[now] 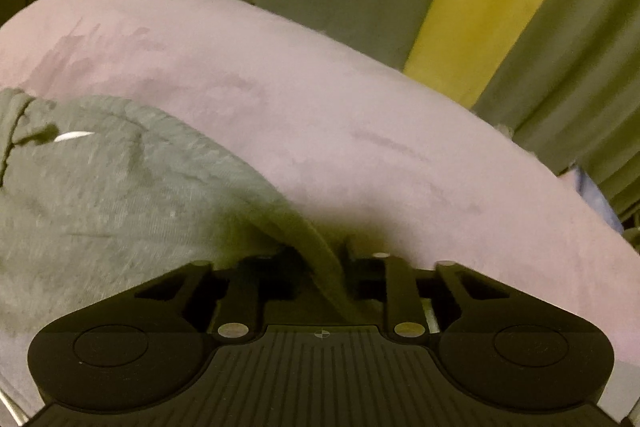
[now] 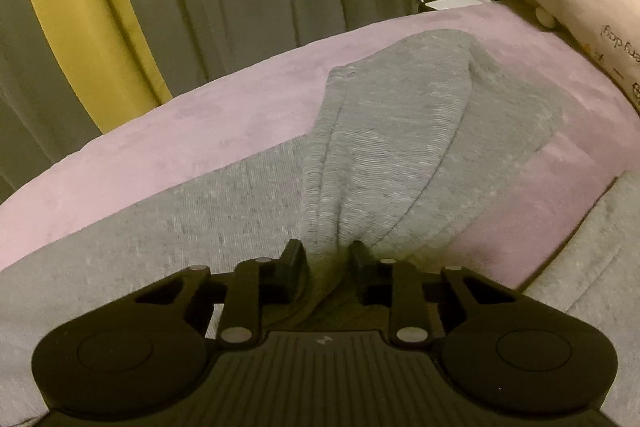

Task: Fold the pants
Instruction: 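Grasp the waistband with the left tool while the right tool grasps a leg hem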

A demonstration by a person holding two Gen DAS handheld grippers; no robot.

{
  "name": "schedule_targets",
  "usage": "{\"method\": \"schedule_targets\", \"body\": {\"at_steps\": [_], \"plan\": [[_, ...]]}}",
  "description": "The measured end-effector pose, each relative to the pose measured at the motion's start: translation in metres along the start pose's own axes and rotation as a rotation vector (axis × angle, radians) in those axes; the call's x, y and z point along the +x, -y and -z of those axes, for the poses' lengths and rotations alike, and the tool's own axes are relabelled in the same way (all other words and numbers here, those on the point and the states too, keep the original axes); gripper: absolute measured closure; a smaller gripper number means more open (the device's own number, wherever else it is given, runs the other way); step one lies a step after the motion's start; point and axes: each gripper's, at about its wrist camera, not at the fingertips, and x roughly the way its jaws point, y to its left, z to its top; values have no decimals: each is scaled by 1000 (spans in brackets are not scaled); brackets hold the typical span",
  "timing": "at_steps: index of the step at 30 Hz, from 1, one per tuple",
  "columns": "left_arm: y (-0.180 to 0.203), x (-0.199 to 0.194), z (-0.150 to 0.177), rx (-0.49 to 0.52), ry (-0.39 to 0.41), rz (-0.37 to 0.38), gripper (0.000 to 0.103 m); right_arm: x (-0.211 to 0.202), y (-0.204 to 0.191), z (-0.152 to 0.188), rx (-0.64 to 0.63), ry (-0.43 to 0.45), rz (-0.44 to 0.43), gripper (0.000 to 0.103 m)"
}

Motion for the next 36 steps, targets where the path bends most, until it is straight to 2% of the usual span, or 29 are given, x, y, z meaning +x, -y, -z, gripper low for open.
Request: {"method": "schedule_targets", "body": {"at_steps": [1, 4, 6, 9, 12, 14, 16, 18, 20, 21, 22, 23, 25, 26, 27, 29, 30, 32, 33, 35, 36], "plan": [[-2, -5, 2, -11, -4, 7, 92, 0, -2, 1, -11, 1, 5, 80], [-11, -25, 7, -14, 5, 38, 95, -2, -1, 0, -24, 5, 12, 95], [-14, -52, 17, 38, 58, 55, 95, -15, 11, -4, 52, 8, -21, 96], [-26, -109, 53, 145, 164, 81, 94, -62, 35, -2, 152, 80, -105, 96], [-60, -164, 110, 175, 219, 134, 94, -118, 65, 19, 184, 131, -164, 96], [-83, -186, 155, 186, 205, 129, 94, -159, 94, 46, 207, 142, -196, 96], [-99, -187, 189, 189, 145, 83, 89, -188, 118, 77, 216, 121, -204, 96], [-117, -173, 213, 134, 56, 38, 83, -199, 134, 111, 195, 42, -176, 95], [-131, -157, 226, 76, -29, -13, 81, -189, 145, 138, 160, -60, -109, 93], [-139, -156, 229, 44, -32, -24, 76, -182, 146, 144, 149, -105, -72, 91], [-145, -159, 230, 28, -8, -21, 64, -176, 146, 149, 134, -136, -38, 87], [-151, -163, 228, 12, 19, -30, 56, -177, 145, 150, 120, -120, -27, 82], [-161, -172, 217, -10, 111, -90, 29, -184, 135, 150, 65, -76, -5, 77], [-164, -175, 209, -8, 146, -127, 27, -187, 128, 149, 26, -57, 8, 71], [-166, -175, 201, 3, 173, -131, 27, -190, 122, 148, -9, -43, 19, 67], [-163, -176, 183, 17, 214, -156, 27, -195, 113, 146, -60, -15, 31, 45], [-157, -178, 174, 34, 248, -164, 25, -199, 110, 145, -81, 10, 35, 42], [-147, -173, 161, 98, 307, -175, 15, -206, 104, 144, -116, 62, 40, 42], [-140, -167, 155, 117, 294, -204, 15, -210, 102, 144, -128, 81, 35, 42], [-138, -142, 144, 109, 203, -245, 40, -212, 100, 143, -135, 96, 8, 42], [-143, -131, 142, 74, 156, -219, 69, -211, 98, 142, -137, 98, -6, 42]]}}
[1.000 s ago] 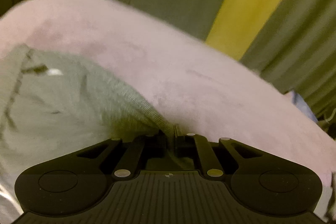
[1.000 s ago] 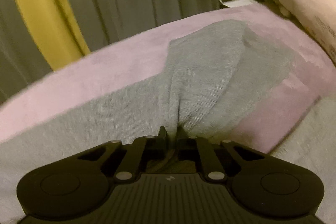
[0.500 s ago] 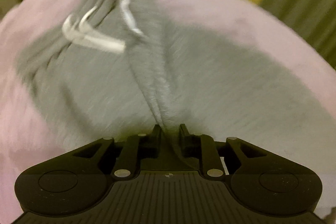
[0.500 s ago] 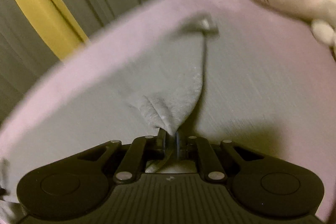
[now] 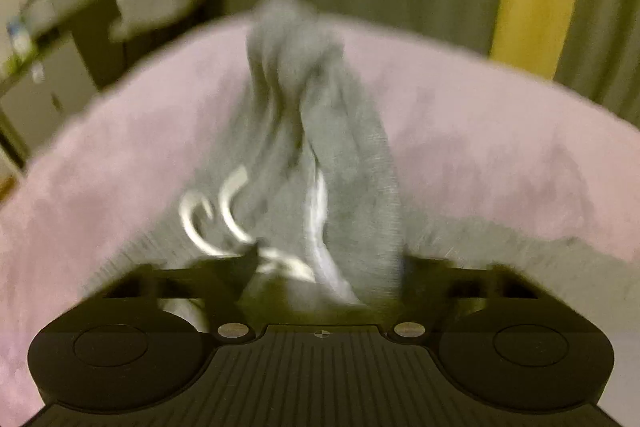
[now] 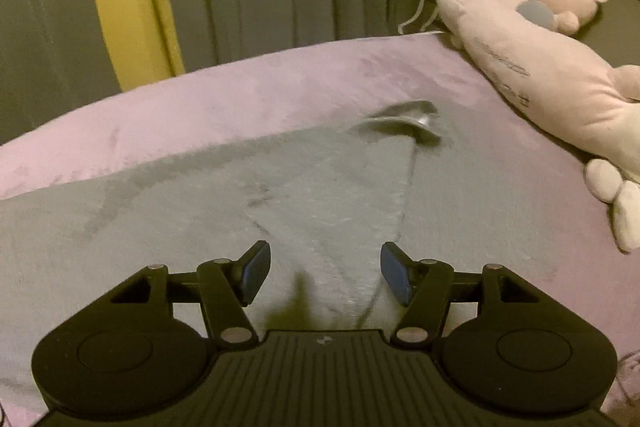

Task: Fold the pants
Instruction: 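Grasp the waistband with the left tool while the right tool grasps a leg hem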

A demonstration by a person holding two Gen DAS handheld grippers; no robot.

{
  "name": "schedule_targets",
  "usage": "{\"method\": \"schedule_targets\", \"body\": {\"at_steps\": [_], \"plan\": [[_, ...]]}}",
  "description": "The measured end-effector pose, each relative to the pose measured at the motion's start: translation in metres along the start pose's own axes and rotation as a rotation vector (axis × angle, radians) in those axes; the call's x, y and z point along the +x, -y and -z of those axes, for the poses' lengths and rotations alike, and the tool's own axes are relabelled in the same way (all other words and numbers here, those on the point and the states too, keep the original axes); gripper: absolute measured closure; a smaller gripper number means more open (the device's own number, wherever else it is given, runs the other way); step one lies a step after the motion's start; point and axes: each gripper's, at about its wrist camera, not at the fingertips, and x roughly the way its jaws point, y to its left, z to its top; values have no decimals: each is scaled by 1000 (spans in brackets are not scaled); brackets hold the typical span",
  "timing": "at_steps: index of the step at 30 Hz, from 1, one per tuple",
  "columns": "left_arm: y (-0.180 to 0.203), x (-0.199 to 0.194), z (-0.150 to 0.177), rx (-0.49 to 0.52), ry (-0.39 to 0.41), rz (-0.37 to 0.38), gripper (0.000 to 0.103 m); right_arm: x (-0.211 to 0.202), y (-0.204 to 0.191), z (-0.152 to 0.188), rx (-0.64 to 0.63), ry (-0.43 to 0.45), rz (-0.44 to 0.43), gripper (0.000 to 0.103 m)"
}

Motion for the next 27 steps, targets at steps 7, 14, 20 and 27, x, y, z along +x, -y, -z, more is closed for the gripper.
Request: {"method": "schedule_targets", "body": {"at_steps": [7, 14, 20, 27], "plan": [[-36, -1, 18, -129, -28, 86, 88, 19, -21, -12, -144, 44, -55, 42], [-50, -4, 19, -167, -54, 114, 88, 91, -56, -18, -325, -165, -11, 56], [-57, -12, 13, -178, -36, 148, 90, 99, -22, -33, -70, -169, 15, 97], [-93, -66, 35, -219, 25, 240, 90, 8, 81, -42, 373, 59, 6, 98]]}}
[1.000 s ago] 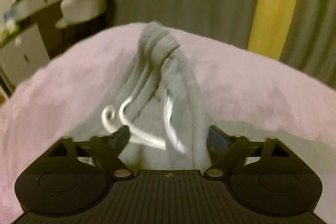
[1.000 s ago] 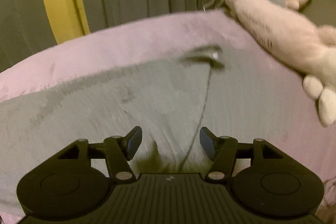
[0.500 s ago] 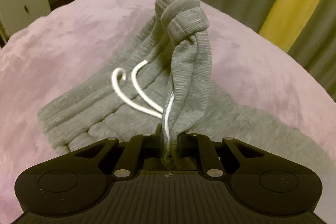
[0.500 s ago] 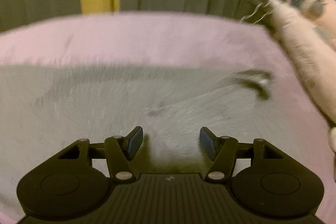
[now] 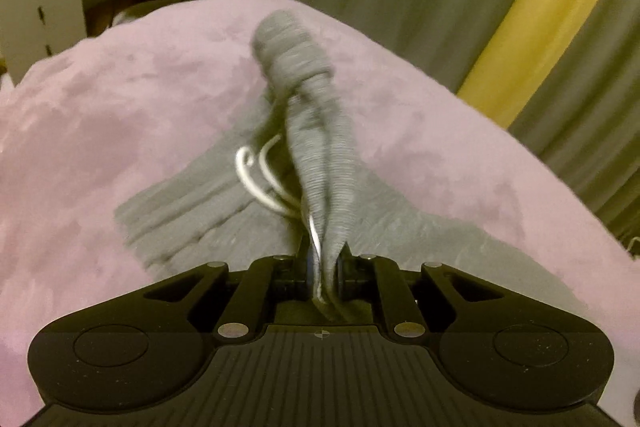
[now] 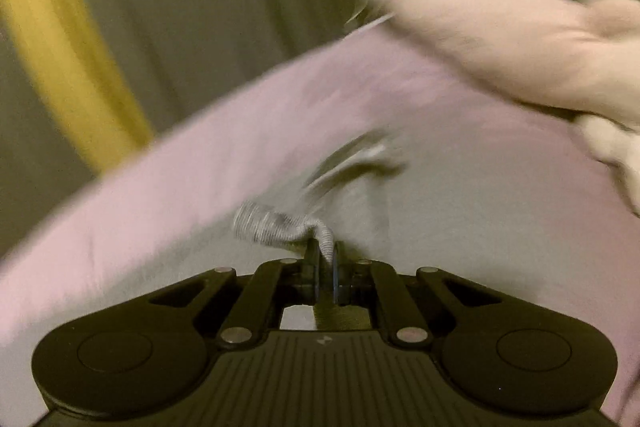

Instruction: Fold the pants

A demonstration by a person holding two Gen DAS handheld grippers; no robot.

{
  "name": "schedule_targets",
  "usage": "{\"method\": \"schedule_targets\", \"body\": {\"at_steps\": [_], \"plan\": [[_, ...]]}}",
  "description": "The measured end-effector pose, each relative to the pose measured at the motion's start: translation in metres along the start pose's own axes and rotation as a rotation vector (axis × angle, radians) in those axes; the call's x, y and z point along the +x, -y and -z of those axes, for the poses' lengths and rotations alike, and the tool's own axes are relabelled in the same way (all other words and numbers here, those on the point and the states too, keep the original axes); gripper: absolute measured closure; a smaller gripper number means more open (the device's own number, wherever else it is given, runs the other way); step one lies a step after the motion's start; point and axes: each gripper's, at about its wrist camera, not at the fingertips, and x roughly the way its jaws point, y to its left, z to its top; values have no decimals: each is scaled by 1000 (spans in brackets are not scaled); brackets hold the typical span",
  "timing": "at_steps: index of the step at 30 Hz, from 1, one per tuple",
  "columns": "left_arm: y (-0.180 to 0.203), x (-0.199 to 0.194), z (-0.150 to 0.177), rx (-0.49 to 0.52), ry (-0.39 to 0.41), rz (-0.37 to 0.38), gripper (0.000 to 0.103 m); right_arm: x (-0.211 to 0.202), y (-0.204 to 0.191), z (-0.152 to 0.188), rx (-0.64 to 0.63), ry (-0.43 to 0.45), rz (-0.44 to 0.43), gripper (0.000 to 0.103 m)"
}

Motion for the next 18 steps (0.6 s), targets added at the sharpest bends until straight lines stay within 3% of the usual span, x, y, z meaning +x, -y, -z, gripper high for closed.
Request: {"method": "schedule_targets", "body": {"at_steps": [2, 5, 9, 11, 13, 16, 18], "plan": [[-16, -1, 12, -22, -22, -5, 90, -18, 33, -2, 76, 26, 22, 98], [-41, 19, 31, -69, -106, -74, 83, -14, 71, 13, 131, -26, 79, 98], [-53, 13, 33, -131, -103, -38, 74, 8, 86, 35, 128, -86, 170, 96], [-44, -4, 29, -87, -36, -125, 52, 16, 88, 39, 111, -114, 229, 90], [-33, -26, 29, -27, 66, -214, 24, 15, 89, 40, 123, -118, 210, 79], [-14, -52, 29, 15, 201, -274, 15, 14, 93, 34, 156, -99, 186, 57], [3, -60, 30, 34, 239, -257, 7, 13, 94, 34, 169, -90, 184, 52]]}}
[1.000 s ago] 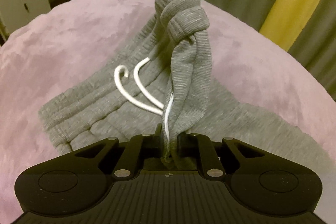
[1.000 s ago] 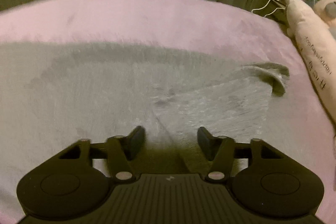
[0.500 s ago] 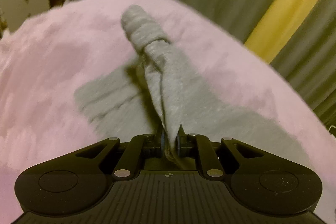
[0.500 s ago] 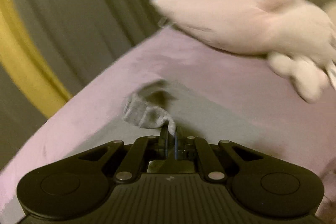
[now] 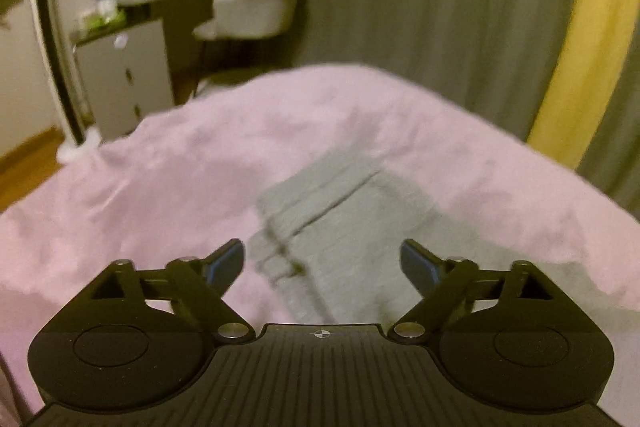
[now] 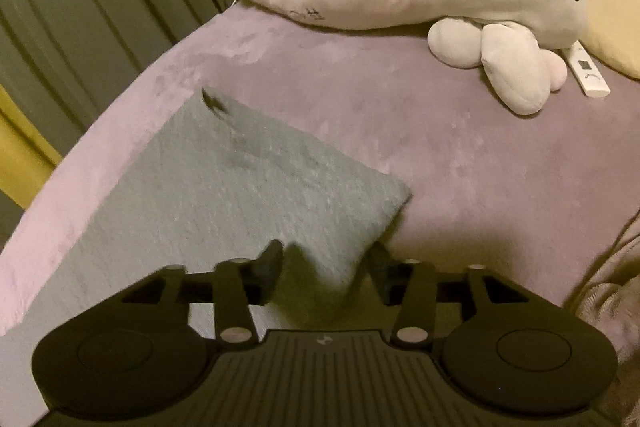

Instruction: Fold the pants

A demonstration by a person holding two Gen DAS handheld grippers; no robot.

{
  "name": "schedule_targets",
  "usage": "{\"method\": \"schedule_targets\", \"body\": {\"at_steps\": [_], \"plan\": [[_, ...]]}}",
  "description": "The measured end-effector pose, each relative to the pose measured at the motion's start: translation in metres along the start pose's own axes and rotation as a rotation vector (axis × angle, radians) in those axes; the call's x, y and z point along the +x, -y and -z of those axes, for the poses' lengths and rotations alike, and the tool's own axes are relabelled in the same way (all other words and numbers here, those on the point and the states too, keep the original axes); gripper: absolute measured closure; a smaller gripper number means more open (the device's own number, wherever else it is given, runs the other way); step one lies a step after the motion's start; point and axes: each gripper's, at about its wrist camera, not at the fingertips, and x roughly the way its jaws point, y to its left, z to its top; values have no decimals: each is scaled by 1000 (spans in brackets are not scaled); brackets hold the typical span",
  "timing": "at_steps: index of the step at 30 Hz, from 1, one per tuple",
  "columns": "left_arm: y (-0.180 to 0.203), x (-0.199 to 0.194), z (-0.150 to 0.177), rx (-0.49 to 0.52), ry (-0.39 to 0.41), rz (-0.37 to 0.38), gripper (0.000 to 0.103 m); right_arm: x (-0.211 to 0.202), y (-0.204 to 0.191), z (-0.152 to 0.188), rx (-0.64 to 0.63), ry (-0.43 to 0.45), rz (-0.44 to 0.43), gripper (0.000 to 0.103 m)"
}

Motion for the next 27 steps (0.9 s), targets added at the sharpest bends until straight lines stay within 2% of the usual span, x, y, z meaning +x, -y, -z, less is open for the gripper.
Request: {"method": "schedule_targets", "body": {"at_steps": [2, 4, 5, 7, 8, 9, 10, 13, 16, 19, 21, 23, 24, 27], "plan": [[21, -7, 1, 7, 14, 63, 6, 9, -2, 0, -23, -13, 0, 51], [49, -5, 5, 29, -13, 130, 6, 23, -10, 1, -68, -63, -3, 52], [63, -1, 9, 42, -36, 152, 6, 28, -14, 2, -107, -80, 38, 54], [95, 11, 19, 67, -90, 185, 6, 23, -18, 2, -117, -39, 105, 53], [110, 18, 27, 82, -125, 206, 6, 17, -19, 2, -114, 0, 175, 51], [123, 25, 35, 100, -161, 230, 6, 12, -21, 3, -123, 28, 218, 48], [133, 31, 42, 120, -192, 244, 6, 5, -22, 3, -132, 47, 222, 41], [160, 47, 57, 200, -268, 259, 9, -12, -28, 7, -109, 65, 106, 30], [172, 47, 53, 251, -227, 286, 11, -20, -51, 14, -141, 48, -35, 23], [178, 53, 36, 222, -191, 290, 11, -15, -82, 25, -162, 3, -144, 15], [188, 69, 22, 183, -202, 315, 13, -5, -101, 34, -127, -47, -253, 14], [198, 86, 13, 193, -241, 348, 26, 6, -111, 43, -83, -102, -322, 14], [205, 92, 15, 216, -268, 363, 37, 12, -116, 50, -59, -125, -342, 14], [224, 123, 23, 285, -388, 415, 52, 22, -121, 62, -81, -148, -341, 13]]}}
